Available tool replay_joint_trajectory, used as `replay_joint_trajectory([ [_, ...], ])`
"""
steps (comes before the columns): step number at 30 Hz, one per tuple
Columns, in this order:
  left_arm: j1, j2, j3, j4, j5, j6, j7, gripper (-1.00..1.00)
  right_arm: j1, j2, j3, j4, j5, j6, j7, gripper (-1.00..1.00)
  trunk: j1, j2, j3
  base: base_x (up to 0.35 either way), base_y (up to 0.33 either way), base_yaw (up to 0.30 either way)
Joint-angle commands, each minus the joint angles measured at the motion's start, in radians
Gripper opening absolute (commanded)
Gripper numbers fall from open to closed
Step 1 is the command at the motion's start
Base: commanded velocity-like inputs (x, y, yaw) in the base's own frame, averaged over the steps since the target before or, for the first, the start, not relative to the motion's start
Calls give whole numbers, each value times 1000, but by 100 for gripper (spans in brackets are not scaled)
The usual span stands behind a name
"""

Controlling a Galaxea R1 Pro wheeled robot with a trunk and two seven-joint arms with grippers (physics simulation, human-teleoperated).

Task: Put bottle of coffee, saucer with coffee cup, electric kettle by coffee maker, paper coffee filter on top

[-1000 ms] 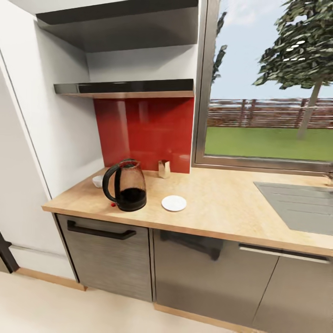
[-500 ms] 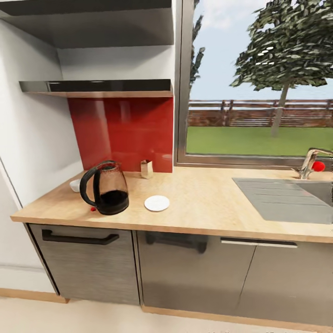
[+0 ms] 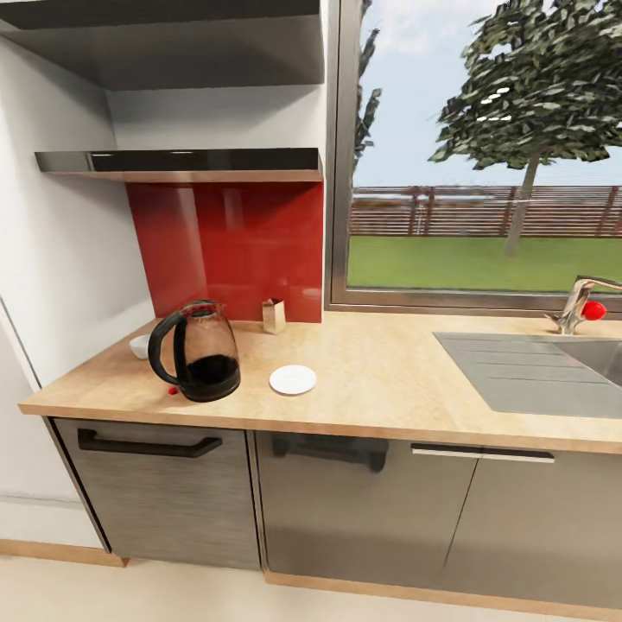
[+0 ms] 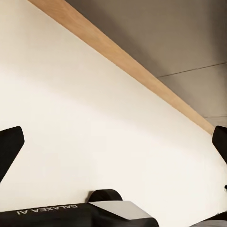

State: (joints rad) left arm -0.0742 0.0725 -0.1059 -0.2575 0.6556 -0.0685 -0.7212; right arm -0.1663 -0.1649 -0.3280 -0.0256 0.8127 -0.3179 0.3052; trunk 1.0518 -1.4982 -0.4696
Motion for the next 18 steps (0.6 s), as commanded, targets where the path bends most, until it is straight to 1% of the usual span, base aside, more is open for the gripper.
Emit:
replay_joint_trajectory([
  [1, -1, 1, -8, 1, 6, -7, -1, 100, -6, 0, -8, 0, -1, 4, 9, 100, 0, -1, -1, 0, 0, 0],
  [4, -1, 1, -8, 1, 6, -7, -1, 100, -22, 0, -8, 0, -18, 21, 9, 100, 0, -1, -1, 0, 0, 0],
  [9, -1, 1, -8, 1, 6, -7, -1, 100, -22, 0, -8, 0, -46, 49, 9, 100, 0, -1, -1, 0, 0, 0],
  [10, 0, 3, -3, 0, 6, -12, -3, 100, -16, -2, -14, -6, -52, 43, 3, 100, 0, -1, -1, 9, 20, 0],
  [15, 3, 4, 25, -15, 4, -26, -27, 100, 12, -1, -42, -32, -23, 15, -25, 100, 0, -1, -1, 41, 76, 0],
  [18, 3, 4, 29, -17, 4, -28, -31, 100, 29, -1, -51, -35, -6, -2, -42, 100, 0, -1, -1, 16, 30, -1],
])
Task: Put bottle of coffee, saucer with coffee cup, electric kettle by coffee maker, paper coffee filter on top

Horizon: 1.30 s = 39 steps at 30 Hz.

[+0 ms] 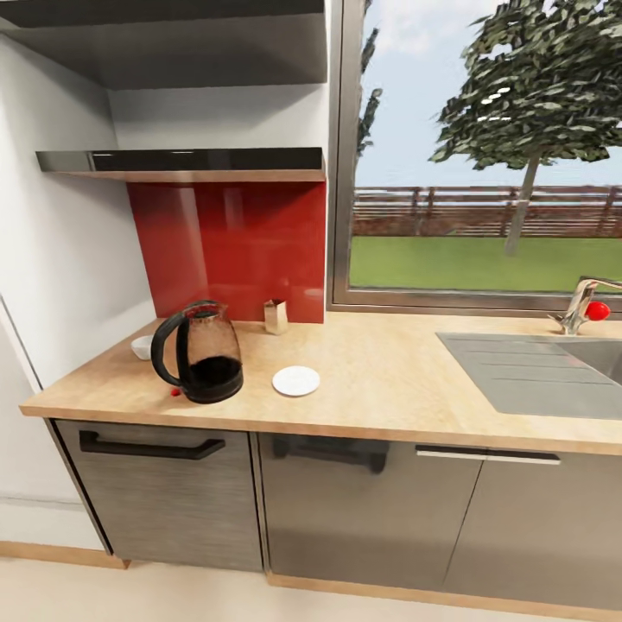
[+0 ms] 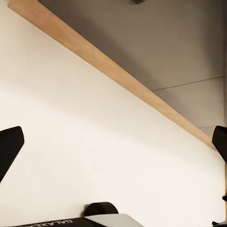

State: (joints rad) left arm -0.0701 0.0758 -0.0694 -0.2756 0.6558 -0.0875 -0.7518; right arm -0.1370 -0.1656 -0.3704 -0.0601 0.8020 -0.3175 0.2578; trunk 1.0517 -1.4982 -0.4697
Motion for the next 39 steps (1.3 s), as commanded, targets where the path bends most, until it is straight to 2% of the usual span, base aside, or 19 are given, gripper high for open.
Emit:
replay_joint_trajectory([
  [1, -1, 1, -7, 1, 4, -9, -1, 100, 5, 0, -9, -1, 10, -8, 0, 100, 0, -1, -1, 9, 17, -14],
  [2, -1, 1, -6, 0, 4, -10, -2, 100, 16, 0, -10, -2, 96, -99, -10, 100, 0, -1, -1, 6, 11, -50],
  [10, 0, 1, -4, 0, 4, -11, -3, 100, 19, 0, -12, -1, 102, -104, -12, 100, 0, -1, -1, 2, 68, -103],
  [29, 0, 2, -3, 0, 4, -11, -3, 100, 19, 0, -13, -1, 103, -104, -14, 100, 0, -1, -1, 10, 267, -8],
  [39, 0, 2, -3, 0, 4, -11, -3, 100, 19, 0, -12, -1, 103, -103, -14, 100, 0, -1, -1, 73, 143, 0],
])
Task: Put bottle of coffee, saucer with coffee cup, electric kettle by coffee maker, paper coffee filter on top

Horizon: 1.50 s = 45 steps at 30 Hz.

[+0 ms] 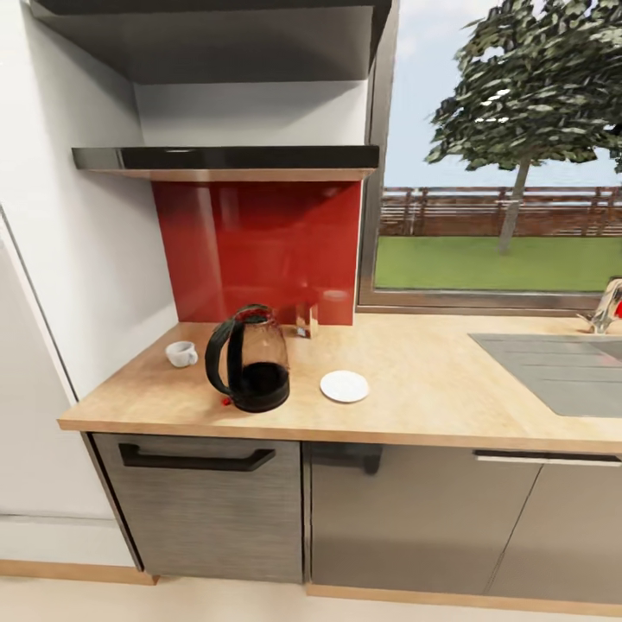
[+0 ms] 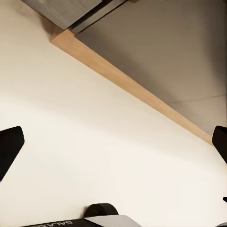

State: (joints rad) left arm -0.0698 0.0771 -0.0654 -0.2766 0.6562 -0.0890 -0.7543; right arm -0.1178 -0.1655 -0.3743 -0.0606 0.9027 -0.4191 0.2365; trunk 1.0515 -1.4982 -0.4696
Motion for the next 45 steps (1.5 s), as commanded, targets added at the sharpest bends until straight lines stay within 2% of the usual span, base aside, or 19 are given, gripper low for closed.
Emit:
replay_joint_trajectory([
  [1, -1, 1, -7, 1, 3, -9, 0, 100, 0, 0, -8, -1, 2, -2, 7, 100, 0, -1, -1, 129, 196, 0],
  [9, -1, 1, -7, 2, 3, -9, 1, 100, 0, 0, -8, 1, 2, -1, 8, 100, 0, -1, -1, 33, 95, 0],
  [16, -1, 0, -8, 2, 3, -9, 1, 100, 0, 6, -8, 2, 1, 1, 9, 100, 0, -1, -1, 2, 266, 0],
  [24, -1, 0, -7, 2, 3, -9, 1, 100, 0, 8, -9, 2, 1, 1, 9, 100, 0, -1, -1, 0, 130, -228],
  [45, -1, 0, -7, 2, 3, -9, 1, 100, 0, 8, -10, 2, 1, 0, 7, 100, 0, -1, -1, -34, 291, -33],
])
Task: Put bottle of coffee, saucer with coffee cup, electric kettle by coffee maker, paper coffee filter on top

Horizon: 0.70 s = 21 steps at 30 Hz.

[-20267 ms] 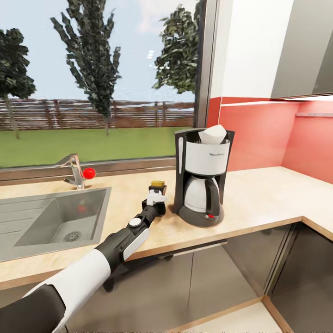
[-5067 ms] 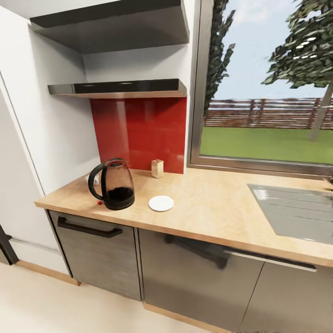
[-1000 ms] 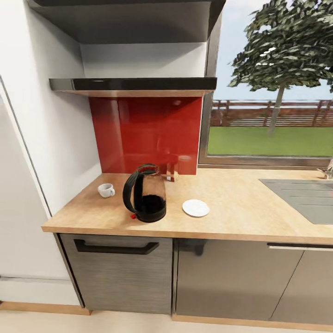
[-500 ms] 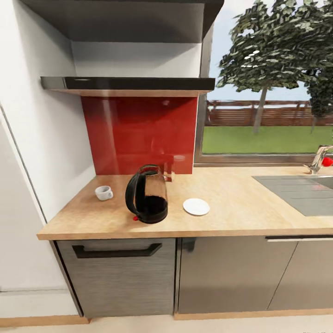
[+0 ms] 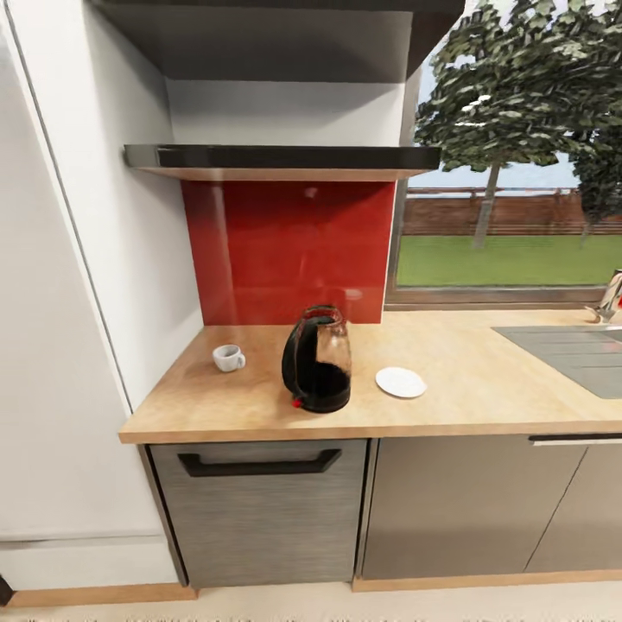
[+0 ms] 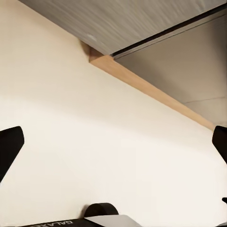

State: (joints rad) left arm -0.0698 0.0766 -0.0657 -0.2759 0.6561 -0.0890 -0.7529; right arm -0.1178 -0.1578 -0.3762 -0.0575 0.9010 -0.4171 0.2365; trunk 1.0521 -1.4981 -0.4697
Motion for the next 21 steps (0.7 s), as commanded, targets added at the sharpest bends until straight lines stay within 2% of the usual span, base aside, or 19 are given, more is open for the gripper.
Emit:
replay_joint_trajectory([
  [1, -1, 1, -7, 1, 3, -9, -1, 100, 0, 0, -9, -1, 2, -2, 7, 100, 0, -1, -1, -190, 270, 0],
  [7, -1, 1, -6, 1, 3, -9, -1, 100, 0, 0, -9, -1, 2, -2, 7, 100, 0, -1, -1, -160, 189, -139],
  [21, -1, 0, -6, 1, 3, -9, 0, 100, 0, 3, -9, -1, 2, -2, 7, 100, 0, -1, -1, -17, 26, -265],
])
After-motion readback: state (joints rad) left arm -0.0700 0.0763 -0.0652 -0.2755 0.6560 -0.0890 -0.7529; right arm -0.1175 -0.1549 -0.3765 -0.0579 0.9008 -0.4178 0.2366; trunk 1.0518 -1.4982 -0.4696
